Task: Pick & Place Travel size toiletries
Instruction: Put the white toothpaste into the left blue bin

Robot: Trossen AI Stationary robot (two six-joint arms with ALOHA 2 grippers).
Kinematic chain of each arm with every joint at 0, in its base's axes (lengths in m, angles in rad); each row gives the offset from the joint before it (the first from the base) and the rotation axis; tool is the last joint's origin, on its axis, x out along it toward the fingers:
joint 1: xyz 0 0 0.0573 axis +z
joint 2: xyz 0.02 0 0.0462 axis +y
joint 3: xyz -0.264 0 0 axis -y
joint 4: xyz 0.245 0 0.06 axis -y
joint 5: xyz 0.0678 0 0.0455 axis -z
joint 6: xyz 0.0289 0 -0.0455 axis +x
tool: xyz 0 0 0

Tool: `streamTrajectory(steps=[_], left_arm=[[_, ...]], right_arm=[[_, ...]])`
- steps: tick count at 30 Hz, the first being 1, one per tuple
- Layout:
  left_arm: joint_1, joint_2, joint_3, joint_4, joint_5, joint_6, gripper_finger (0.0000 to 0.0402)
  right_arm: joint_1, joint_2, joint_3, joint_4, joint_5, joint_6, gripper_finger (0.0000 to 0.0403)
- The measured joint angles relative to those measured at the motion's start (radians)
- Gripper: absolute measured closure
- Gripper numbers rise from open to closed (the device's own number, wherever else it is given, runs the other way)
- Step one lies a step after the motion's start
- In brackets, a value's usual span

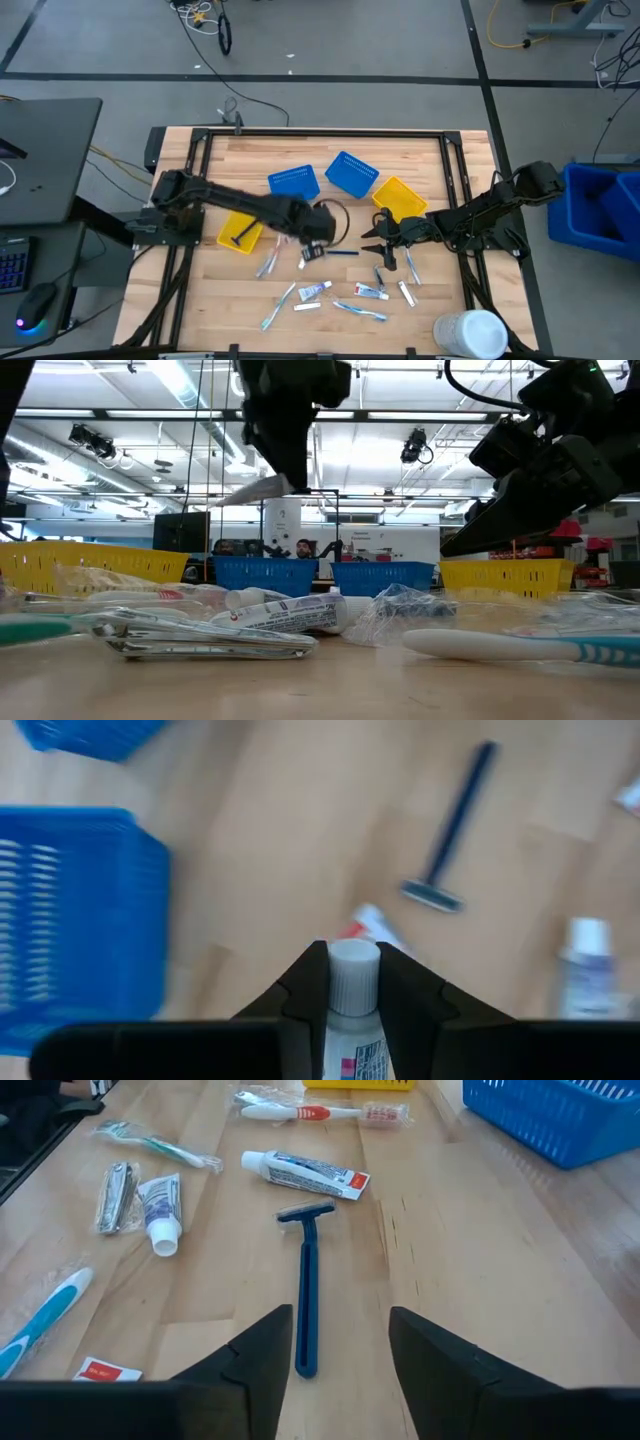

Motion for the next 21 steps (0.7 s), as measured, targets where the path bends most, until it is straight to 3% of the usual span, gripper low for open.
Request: streamTrajectory(steps=[13, 21], left_arm=[[0.304, 0.005, -0.013, 0.044, -0.004, 0.307, 0.0326], [0.411, 0.006, -0.160, 0.201, 0.046, 0.398, 0.0328]], right_arm=[[0.000, 0.000, 0.000, 0.000, 0.000, 0.000, 0.0247], [0.000, 0.000, 0.000, 0.000, 0.000, -0.001, 0.0255]])
